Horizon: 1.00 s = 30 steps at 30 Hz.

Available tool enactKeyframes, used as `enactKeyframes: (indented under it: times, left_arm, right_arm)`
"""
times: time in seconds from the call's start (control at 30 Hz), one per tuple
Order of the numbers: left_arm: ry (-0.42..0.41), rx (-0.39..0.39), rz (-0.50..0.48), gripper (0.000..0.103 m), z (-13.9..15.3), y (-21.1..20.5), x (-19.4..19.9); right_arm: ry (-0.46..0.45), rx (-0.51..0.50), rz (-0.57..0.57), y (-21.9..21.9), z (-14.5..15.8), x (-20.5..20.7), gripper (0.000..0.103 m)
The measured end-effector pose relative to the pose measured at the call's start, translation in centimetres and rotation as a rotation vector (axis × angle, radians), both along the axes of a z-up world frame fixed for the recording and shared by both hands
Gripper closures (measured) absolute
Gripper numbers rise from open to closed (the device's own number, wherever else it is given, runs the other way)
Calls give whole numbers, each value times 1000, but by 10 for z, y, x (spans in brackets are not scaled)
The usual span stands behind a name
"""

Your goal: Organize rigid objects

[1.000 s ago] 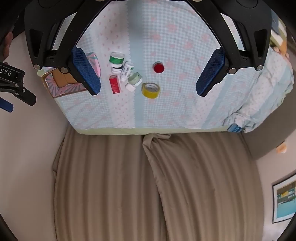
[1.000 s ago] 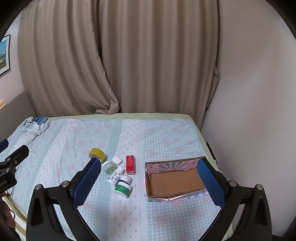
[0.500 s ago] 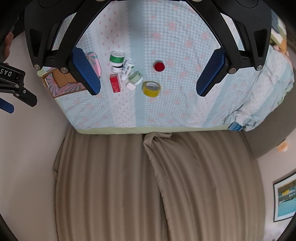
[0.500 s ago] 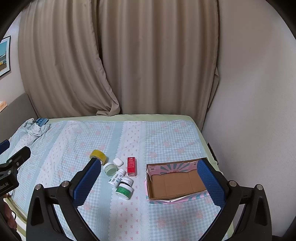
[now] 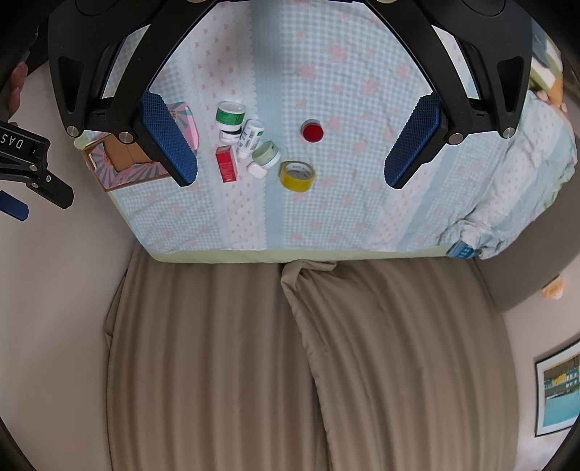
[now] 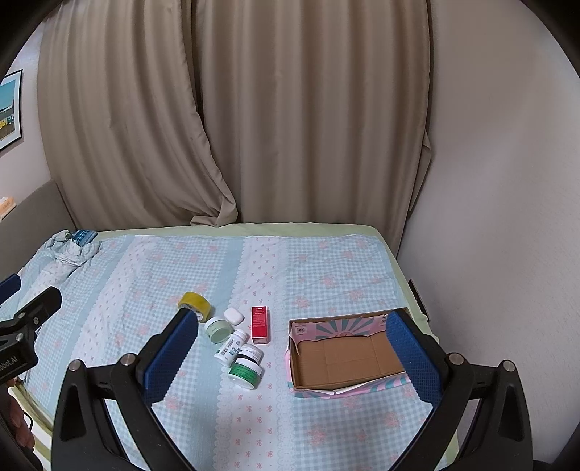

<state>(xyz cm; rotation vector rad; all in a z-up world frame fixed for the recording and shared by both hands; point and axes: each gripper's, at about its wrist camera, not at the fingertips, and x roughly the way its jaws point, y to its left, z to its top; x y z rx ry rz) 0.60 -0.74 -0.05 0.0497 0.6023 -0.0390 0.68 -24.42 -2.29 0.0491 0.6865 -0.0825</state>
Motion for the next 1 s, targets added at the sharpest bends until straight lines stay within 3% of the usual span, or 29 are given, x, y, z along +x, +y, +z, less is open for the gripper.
enactKeyframes:
  times: [1.0]
  left_arm:
    - [6, -8, 7, 0, 2, 2, -2]
  right_arm:
    - [-3, 10, 1, 1, 2, 1, 0]
